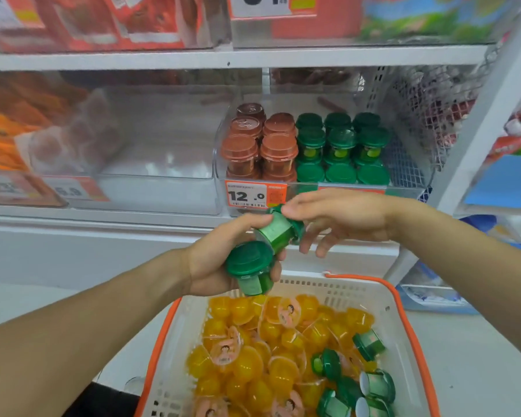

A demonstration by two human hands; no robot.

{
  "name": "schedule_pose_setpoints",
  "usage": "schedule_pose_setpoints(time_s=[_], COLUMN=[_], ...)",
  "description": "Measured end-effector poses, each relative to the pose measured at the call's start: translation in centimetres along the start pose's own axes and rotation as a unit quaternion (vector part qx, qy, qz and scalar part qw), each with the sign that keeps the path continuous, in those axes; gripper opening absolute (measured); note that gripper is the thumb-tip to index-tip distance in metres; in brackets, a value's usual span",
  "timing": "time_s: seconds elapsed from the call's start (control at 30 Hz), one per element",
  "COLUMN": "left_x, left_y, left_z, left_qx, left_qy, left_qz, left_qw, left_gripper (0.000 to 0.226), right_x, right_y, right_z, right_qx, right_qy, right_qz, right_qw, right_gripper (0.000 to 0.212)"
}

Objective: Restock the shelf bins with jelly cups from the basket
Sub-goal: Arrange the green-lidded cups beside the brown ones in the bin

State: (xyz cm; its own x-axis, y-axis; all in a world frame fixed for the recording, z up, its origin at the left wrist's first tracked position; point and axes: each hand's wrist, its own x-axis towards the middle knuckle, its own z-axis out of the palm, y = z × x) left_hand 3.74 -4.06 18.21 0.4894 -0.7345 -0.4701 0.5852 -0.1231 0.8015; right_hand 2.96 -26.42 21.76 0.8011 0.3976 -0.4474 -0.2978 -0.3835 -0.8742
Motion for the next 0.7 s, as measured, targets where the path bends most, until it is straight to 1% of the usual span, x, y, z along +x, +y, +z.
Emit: schedule_pose_setpoints(time_s=[0.07,0.1,0.17,0.27,0.37,0.43,0.5,0.57,0.63,0.7], left_x=[0.0,0.1,0.2,0.4,0.9,1.3,1.5,1.6,1.7,1.8], left_y=[0.6,0.9,1.4,2.1,2.4,2.6,2.8,3.0,3.0,2.9], left_z=[0.0,0.0,0.0,0.1,0.4,0.5,0.4,0.5,0.7,0.7], left_qx=[-0.067,-0.081,-0.075,-0.036,-0.028,-0.038,-0.043,-0.039,-0.026,-0.027], left_qy=[-0.016,-0.016,-0.003,0.016,0.040,0.049,0.048,0.047,0.052,0.061], left_qz=[0.001,0.005,0.021,0.045,0.072,0.088,0.099,0.107,0.105,0.091], left_qw=[0.998,0.997,0.997,0.998,0.996,0.994,0.993,0.992,0.993,0.994], left_gripper=[0.048,0.051,0.054,0.051,0.047,0.047,0.046,0.043,0.042,0.044], right_x=[0.0,0.2,0.5,0.6,0.8,0.9,0.7,0.2,-0.6,-1.3], right_y=[-0.5,-0.5,-0.6,-1.1,-1.4,-1.6,-1.9,-2.5,-3.4,-3.9], right_z=[-0.2,-0.3,-0.4,0.0,0.7,1.1,1.2,0.4,-1.2,-3.6], right_qx=[0.073,0.101,0.122,0.093,0.032,0.014,0.018,0.015,-0.010,-0.007], right_qy=[0.000,0.000,0.018,0.072,0.146,0.172,0.178,0.190,0.239,0.310], right_qz=[-0.072,-0.095,-0.117,-0.119,-0.123,-0.142,-0.154,-0.145,-0.133,-0.124], right_qw=[0.995,0.990,0.985,0.986,0.981,0.975,0.972,0.971,0.962,0.942], right_gripper=[0.047,0.044,0.040,0.040,0.049,0.041,0.033,0.032,0.038,0.042])
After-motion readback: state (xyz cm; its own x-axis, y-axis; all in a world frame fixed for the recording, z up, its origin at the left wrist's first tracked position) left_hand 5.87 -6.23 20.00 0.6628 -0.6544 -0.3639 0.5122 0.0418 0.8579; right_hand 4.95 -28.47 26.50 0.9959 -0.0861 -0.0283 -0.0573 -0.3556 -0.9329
